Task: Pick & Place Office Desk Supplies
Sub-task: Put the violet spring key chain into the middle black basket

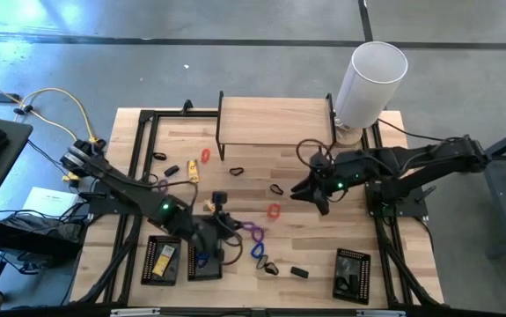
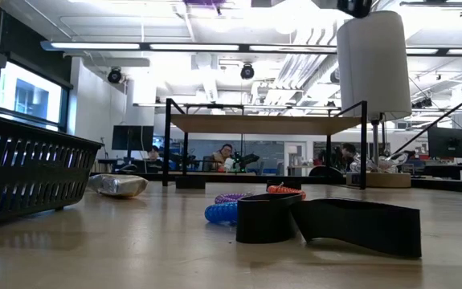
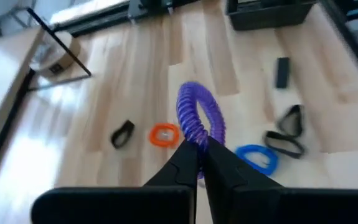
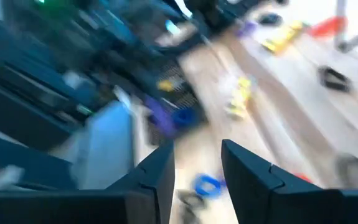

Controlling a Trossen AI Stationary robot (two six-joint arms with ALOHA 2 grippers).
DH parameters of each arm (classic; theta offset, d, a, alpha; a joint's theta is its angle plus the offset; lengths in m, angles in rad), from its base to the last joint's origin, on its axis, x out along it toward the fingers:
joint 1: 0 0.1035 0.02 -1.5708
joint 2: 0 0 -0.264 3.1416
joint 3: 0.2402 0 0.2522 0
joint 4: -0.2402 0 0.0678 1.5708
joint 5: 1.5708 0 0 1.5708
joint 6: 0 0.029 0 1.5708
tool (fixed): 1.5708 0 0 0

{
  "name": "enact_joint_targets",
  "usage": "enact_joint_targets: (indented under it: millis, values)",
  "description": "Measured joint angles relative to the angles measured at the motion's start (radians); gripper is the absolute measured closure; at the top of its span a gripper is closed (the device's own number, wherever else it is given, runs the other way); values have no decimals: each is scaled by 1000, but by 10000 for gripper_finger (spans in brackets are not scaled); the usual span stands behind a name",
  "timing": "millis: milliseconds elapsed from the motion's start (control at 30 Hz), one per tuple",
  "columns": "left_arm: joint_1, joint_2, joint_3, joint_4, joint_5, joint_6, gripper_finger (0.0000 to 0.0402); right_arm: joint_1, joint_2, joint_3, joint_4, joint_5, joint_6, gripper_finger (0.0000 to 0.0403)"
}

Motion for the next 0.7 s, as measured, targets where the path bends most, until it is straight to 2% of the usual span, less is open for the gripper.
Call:
enact_joint_targets:
  millis: [100,267,367,467,533,700]
  values:
    - [-52,0,80,-186,-34,-129,400,28,0,-1,-8,44,-11,284]
    - [-110,32,242,-478,-25,-382,400,61,3,-2,-29,86,-29,284]
    - [-134,54,309,-600,51,-535,400,71,11,-2,-35,86,-33,284]
    - [-148,62,315,-634,210,-708,400,97,13,-9,-38,99,-47,284]
    - [-156,68,314,-666,280,-819,400,117,12,-18,-34,139,-48,284]
    - [-185,99,314,-707,313,-1050,400,175,12,-45,-31,188,-42,284]
